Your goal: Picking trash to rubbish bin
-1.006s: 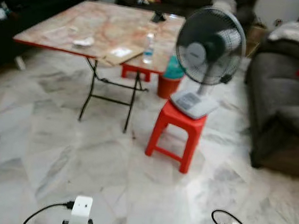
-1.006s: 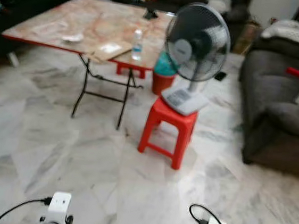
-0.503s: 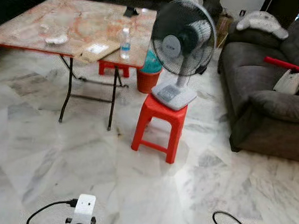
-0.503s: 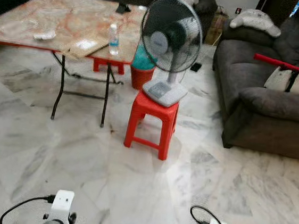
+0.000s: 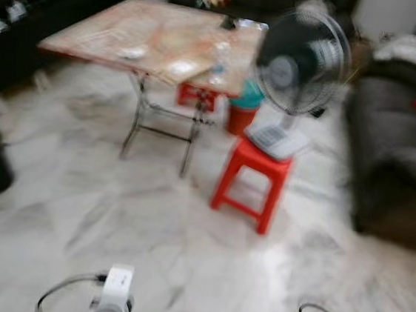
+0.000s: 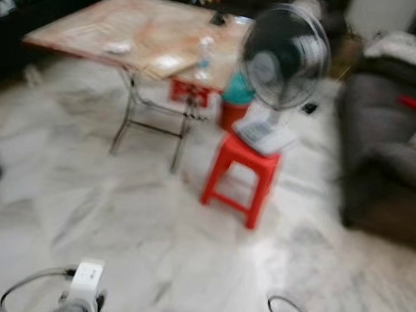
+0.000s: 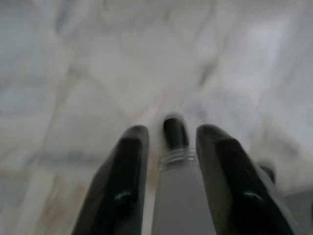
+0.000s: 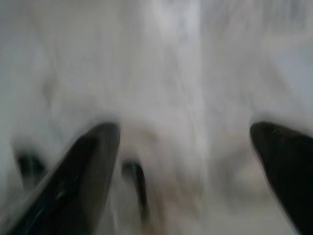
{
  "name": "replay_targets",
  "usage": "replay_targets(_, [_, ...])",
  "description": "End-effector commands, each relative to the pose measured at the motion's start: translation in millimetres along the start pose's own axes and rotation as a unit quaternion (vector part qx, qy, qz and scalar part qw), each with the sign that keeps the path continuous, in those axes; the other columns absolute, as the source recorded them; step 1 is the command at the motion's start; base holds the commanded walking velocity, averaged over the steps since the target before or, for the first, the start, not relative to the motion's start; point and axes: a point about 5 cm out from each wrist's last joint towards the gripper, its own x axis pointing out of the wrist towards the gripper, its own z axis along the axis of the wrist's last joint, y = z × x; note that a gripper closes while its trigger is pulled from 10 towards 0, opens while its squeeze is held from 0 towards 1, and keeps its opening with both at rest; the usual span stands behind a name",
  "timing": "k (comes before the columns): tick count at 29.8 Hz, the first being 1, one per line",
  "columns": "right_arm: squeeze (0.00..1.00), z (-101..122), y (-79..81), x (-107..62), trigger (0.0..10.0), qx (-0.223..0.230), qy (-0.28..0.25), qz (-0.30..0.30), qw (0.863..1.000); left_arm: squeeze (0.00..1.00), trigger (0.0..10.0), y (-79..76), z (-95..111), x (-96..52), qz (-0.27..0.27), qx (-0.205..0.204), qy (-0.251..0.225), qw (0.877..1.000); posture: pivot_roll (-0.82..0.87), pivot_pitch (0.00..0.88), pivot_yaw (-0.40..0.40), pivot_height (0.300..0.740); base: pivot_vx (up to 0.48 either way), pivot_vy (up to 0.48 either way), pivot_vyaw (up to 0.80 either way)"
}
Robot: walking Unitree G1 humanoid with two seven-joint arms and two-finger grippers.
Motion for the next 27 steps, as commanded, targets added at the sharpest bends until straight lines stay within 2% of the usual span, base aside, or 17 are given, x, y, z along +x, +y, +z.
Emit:
replay_targets(1, [0.0, 7, 6.1, 1.2, 10.0, 0.008, -0.016, 0.005, 1.0, 0.0, 10.0, 2.9, -4, -0.5, 0.002, 0.006, 0.012, 1.0, -0.18, 0.031, -0.03, 0.74, 0.0, 0.48, 0.0])
replay_targets(15, [0.0, 6, 5.3, 1.0, 10.0, 0.003, -0.015, 0.001, 1.0, 0.0, 10.0, 4.3, -5, -0.6, 0.003, 0.01, 0.013, 1.0, -0.19, 0.024, -0.029, 0.74, 0.0, 0.464, 0.0])
replay_targets(20, [0.0, 9, 3.5, 1.1, 10.0, 0.007, -0.022, -0.005, 1.0, 0.0, 10.0, 2.5, 3, 0.4, -0.001, 0.018, -0.006, 1.0, -0.2, 0.022, -0.026, 0.74, 0.0, 0.0, 0.0])
replay_targets(25, [0.0, 35, -0.8, 3.0, 10.0, 0.022, -0.073, -0.01, 0.997, 0.0, 10.0, -0.9, 25, 3.1, -0.006, 0.017, -0.051, 0.999, -0.19, 0.02, -0.026, 0.74, 0.0, 0.0, 0.0])
replay_targets(27, [0.0, 62, 1.1, 3.7, 10.0, 0.021, -0.119, -0.005, 0.993, 0.0, 10.0, -3.1, 41, 4.3, -0.009, 0.012, -0.077, 0.997, -0.19, 0.019, -0.028, 0.74, 0.0, 0.0, 0.0])
